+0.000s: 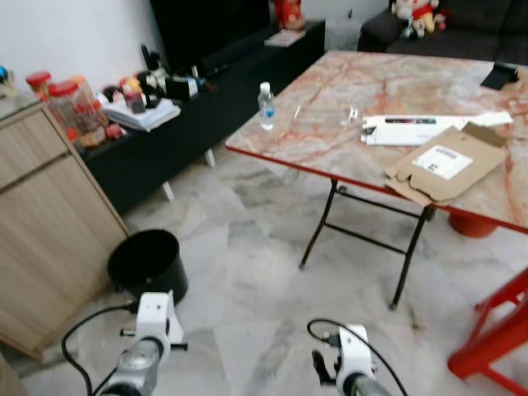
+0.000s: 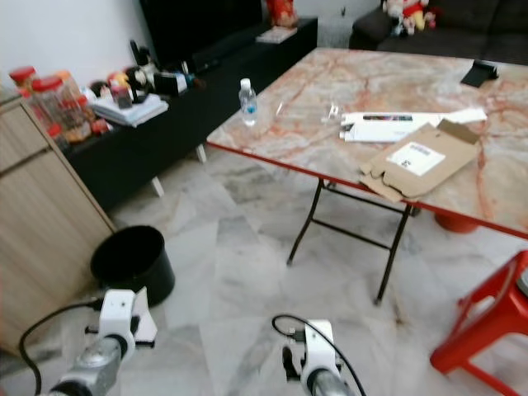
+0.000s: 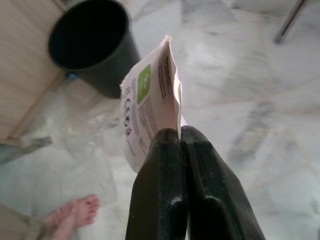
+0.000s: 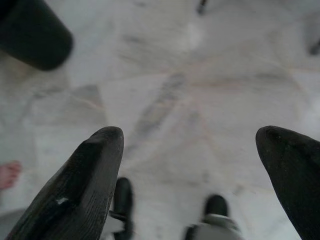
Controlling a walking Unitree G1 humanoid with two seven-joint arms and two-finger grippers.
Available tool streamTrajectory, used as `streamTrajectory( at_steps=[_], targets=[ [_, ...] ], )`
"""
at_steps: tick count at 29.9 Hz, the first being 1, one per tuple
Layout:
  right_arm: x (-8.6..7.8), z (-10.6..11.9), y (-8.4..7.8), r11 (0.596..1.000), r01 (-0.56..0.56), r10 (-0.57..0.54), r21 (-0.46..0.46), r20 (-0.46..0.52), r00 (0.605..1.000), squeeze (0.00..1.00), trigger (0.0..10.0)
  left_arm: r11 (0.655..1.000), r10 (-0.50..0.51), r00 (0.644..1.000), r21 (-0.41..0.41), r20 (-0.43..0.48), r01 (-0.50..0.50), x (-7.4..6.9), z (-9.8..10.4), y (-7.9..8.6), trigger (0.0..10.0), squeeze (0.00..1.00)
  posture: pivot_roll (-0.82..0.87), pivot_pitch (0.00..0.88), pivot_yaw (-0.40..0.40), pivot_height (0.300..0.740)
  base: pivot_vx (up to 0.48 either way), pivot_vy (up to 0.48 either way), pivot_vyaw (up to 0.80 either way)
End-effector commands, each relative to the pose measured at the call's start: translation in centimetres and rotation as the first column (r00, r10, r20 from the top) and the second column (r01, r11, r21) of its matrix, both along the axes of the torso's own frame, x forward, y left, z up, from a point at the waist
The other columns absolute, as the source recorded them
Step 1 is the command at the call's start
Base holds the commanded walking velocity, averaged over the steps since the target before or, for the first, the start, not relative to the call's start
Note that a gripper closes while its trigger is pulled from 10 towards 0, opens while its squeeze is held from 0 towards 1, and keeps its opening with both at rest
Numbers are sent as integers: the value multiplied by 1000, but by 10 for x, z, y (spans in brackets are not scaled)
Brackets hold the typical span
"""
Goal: Picking trash to rubbish bin
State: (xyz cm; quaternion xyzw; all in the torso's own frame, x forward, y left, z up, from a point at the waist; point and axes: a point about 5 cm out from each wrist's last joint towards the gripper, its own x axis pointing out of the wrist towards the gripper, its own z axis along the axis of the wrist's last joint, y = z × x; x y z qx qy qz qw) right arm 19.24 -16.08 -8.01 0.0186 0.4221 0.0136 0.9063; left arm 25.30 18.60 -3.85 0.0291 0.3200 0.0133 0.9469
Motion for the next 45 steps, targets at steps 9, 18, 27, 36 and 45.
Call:
streamTrajectory(
  at_steps=[9,18,27,36,45],
  targets=[
    [3,1,8,1000,2,-2,11,15,1000,0,10000,999,-2,1000,50,1,2,1,2,11,10000,0,12,0,116,740,243,0,590],
    [-2,-1,7,998,48,-48,35,-2,999,0,10000,998,-11,1000,59,5,11,1,3,10,10000,0,9,0,122,740,263,0,72],
    [-1,-1,7,999,40,-40,27,-5,999,0,10000,998,-12,1000,65,9,11,2,3,10,10000,0,19,0,120,740,276,0,0],
    [0,-1,11,1000,1,-1,18,-4,1000,0,10000,998,-15,1000,65,8,15,1,3,8,10000,0,23,0,113,740,287,0,442],
    [-1,-1,10,999,18,-18,29,-11,1000,0,10000,998,-12,1000,64,12,11,1,3,8,10000,0,25,0,104,740,299,0,46]
  ],
)
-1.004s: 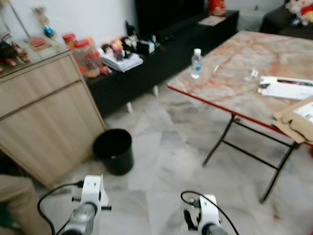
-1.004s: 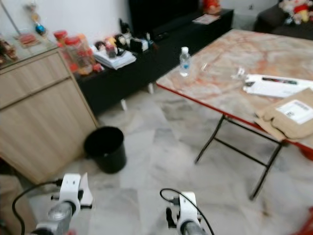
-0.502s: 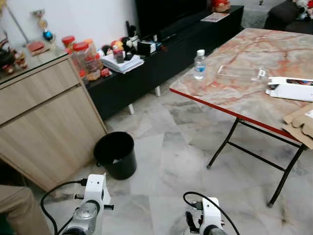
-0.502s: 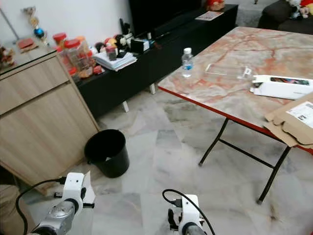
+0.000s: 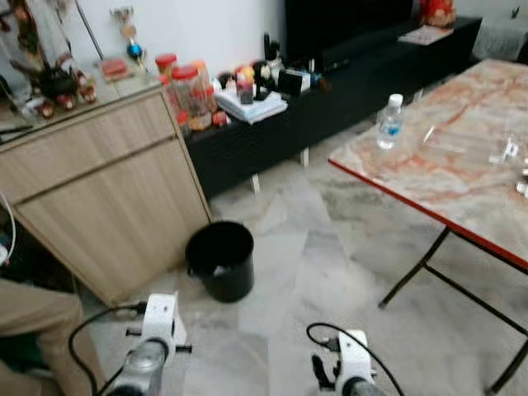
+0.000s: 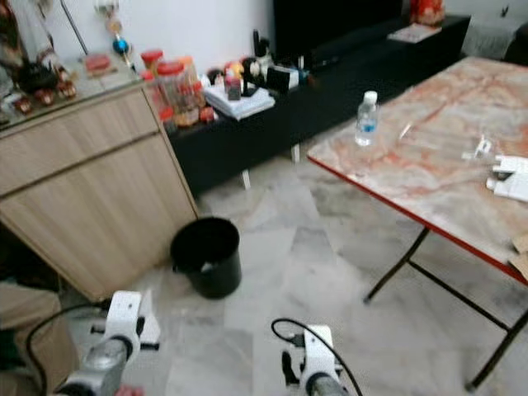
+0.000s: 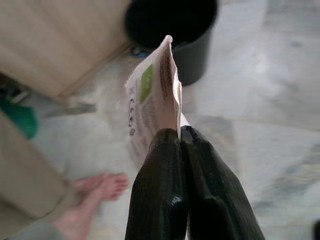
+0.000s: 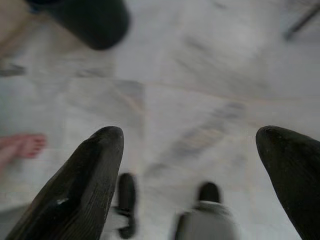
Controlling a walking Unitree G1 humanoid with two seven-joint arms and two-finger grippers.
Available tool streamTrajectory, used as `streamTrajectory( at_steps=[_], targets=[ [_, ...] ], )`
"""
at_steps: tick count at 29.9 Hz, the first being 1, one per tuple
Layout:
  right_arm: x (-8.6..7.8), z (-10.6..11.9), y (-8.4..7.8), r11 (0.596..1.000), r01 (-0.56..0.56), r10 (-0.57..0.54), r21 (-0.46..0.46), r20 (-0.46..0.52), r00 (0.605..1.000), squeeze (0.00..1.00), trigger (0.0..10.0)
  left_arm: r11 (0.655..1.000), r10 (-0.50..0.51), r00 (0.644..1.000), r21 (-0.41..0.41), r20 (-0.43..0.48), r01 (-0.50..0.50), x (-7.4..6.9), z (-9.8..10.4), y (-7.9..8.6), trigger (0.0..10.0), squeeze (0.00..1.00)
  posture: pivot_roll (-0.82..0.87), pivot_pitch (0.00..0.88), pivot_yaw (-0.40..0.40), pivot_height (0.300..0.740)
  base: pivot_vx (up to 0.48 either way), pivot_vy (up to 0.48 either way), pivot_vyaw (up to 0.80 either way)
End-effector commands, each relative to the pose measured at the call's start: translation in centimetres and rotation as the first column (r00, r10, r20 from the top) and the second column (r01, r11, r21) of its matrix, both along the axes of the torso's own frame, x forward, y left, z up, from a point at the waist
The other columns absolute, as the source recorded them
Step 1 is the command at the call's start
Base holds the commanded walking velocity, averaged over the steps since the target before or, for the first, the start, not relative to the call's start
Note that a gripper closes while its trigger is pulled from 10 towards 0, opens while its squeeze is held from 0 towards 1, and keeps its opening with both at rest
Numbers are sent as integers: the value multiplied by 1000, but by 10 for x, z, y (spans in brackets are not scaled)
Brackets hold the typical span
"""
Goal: Picking trash to rubbish bin
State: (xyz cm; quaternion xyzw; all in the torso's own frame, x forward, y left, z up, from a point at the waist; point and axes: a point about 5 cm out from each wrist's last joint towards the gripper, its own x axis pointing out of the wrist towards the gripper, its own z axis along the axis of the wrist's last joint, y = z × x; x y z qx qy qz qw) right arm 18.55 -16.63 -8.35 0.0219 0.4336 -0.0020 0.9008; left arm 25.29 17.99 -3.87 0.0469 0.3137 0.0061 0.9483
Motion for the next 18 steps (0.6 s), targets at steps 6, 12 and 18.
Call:
streamTrajectory(
  at_steps=[6,12,18],
  targets=[
    [3,1,13,999,-22,22,29,4,1000,0,10000,999,19,1000,33,3,-19,1,3,13,10000,0,28,0,100,740,301,0,0],
    [4,1,15,999,-49,49,18,8,999,0,10000,999,18,1000,34,1,-18,1,2,13,10000,0,24,0,102,740,302,0,0],
    [7,3,15,999,-39,38,29,22,999,0,10000,999,8,1000,40,-4,-8,1,2,12,10000,0,-2,0,83,740,300,0,0]
  ],
)
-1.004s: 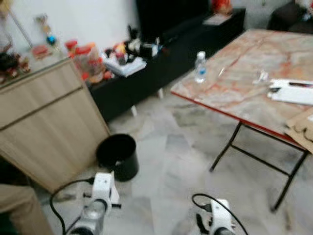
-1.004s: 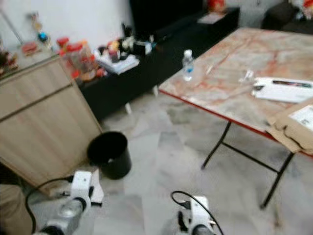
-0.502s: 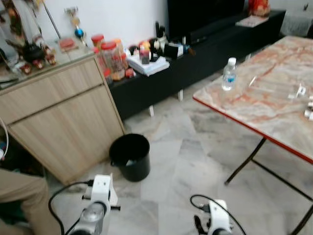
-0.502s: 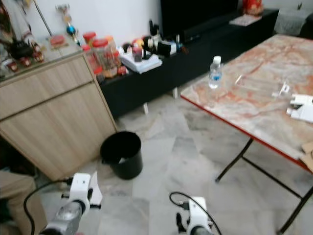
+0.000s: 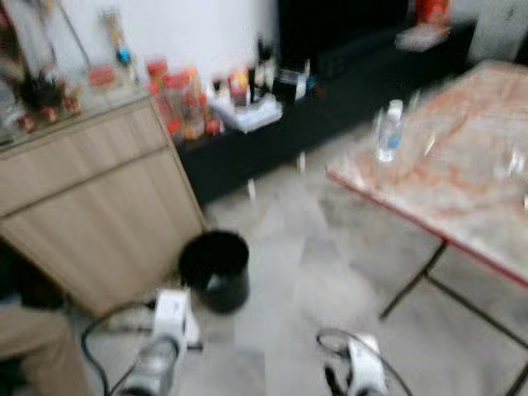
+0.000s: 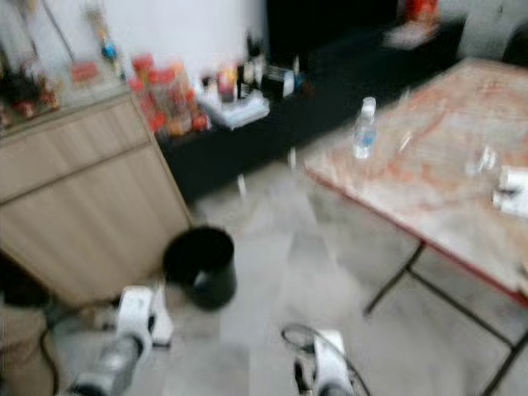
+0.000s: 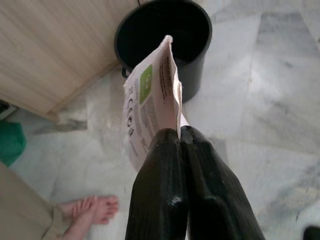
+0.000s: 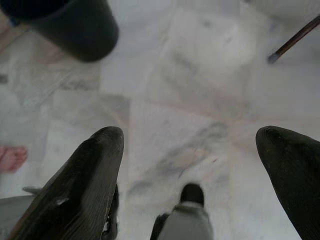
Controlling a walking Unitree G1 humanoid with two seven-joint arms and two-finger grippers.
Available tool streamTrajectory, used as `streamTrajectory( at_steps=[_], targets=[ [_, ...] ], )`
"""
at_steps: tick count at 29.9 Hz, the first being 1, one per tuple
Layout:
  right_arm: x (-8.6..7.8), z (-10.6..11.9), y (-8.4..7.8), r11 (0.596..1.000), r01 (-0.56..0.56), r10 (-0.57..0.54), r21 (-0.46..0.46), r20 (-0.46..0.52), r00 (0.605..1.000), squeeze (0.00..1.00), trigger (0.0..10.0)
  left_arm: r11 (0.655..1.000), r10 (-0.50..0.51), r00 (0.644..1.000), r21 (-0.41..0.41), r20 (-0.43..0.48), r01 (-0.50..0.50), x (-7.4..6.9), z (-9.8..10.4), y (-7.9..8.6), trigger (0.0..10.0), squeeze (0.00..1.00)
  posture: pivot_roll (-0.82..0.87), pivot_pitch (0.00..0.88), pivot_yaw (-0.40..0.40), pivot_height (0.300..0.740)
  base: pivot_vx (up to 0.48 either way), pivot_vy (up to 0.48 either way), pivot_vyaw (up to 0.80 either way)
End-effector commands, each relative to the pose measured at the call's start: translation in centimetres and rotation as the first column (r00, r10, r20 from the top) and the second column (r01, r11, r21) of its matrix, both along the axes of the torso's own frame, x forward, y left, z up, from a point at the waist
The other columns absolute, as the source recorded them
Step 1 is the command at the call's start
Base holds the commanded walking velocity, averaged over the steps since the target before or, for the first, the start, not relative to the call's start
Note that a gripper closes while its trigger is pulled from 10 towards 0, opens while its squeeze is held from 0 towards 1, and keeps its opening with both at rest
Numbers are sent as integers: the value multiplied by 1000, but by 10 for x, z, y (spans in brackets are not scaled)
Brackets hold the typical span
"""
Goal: Picking trash to rubbish bin
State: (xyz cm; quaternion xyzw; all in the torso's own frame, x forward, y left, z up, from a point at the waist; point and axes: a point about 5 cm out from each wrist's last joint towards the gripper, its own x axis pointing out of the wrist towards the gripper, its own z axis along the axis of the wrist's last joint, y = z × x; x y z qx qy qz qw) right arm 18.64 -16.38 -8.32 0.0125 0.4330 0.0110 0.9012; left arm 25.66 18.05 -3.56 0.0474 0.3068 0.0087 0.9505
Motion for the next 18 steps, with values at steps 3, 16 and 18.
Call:
streamTrajectory(
  at_steps=[3,16,18],
  targets=[
    [9,4,10,999,-33,33,28,24,999,0,10000,999,0,1000,43,-15,0,-2,-1,8,10000,0,-6,0,62,740,301,0,0],
    [21,11,-1,998,-58,58,-2,46,997,0,10000,999,-14,1000,33,-15,15,1,0,-5,10000,0,-6,0,31,740,301,0,0],
    [26,14,-1,999,-54,54,-5,57,997,0,10000,999,-30,999,33,-19,31,2,0,-7,10000,0,-20,0,39,740,296,0,0]
  ],
)
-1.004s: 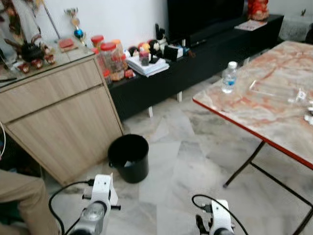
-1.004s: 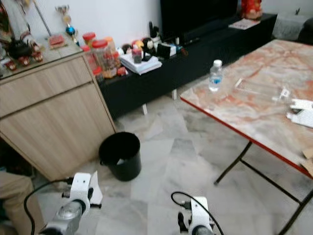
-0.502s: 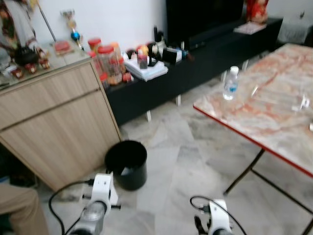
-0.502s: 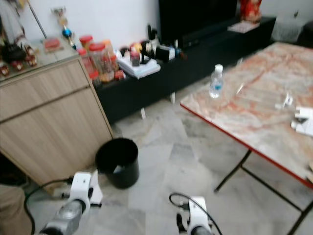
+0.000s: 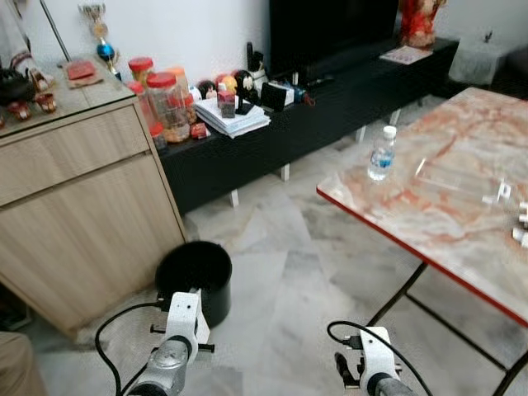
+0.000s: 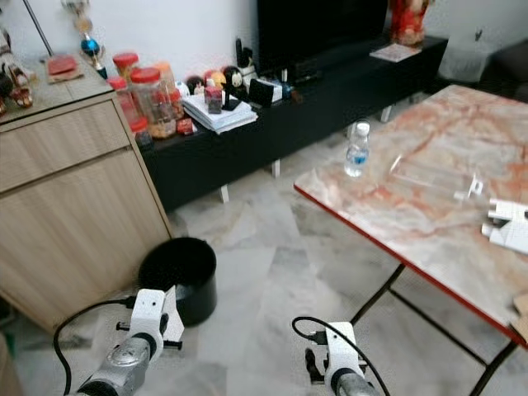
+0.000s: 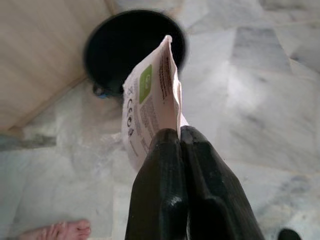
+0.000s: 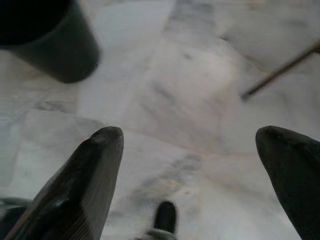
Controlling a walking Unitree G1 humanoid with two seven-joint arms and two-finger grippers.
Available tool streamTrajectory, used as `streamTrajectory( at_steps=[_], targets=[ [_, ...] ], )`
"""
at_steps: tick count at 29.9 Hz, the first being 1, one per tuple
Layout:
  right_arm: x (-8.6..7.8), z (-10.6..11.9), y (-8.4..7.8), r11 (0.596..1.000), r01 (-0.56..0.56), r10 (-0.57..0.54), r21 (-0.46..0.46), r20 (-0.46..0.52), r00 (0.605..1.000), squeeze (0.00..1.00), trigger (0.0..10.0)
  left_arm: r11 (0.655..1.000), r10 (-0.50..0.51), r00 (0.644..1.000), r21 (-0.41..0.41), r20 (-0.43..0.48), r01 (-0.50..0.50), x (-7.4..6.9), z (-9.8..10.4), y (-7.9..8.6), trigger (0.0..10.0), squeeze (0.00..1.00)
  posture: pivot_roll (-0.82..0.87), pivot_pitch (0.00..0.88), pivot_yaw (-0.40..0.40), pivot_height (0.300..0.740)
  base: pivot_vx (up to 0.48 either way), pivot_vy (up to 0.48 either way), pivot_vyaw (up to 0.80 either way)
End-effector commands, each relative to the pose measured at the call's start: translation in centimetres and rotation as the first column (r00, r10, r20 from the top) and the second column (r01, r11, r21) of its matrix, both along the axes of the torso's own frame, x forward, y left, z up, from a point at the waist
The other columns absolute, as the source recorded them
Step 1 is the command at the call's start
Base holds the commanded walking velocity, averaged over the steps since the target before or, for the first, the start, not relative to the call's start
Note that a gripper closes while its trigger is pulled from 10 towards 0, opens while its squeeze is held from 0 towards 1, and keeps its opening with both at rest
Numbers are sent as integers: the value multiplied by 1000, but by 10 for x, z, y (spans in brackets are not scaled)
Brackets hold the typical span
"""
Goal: Picking trash to rubbish bin
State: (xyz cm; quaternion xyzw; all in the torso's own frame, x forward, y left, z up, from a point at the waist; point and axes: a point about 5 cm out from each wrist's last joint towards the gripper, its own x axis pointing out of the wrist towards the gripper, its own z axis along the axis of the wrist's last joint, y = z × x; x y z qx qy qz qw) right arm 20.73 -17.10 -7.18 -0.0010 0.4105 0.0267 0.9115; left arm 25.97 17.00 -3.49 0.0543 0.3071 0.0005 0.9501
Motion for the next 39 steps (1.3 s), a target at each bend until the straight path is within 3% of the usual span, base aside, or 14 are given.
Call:
streamTrajectory(
  at_steps=[1,10,20,39],
  targets=[
    [6,3,6,1000,-13,12,7,11,1000,0,10000,1000,-15,1000,25,-18,15,0,-1,2,10000,0,-32,0,42,740,296,0,0],
    [12,7,2,1000,-18,18,-2,34,999,0,10000,999,-46,999,8,-19,46,4,1,-10,10000,0,-62,0,35,740,298,0,0],
    [21,14,-14,999,-10,12,-34,44,999,0,10000,999,-37,999,-18,-10,37,13,7,-19,10000,0,-72,0,-28,740,287,0,0],
    [38,24,-11,999,-35,38,-39,78,996,0,10000,999,-41,999,-34,-12,40,20,12,-21,10000,0,-83,0,-56,740,253,0,0]
  ],
)
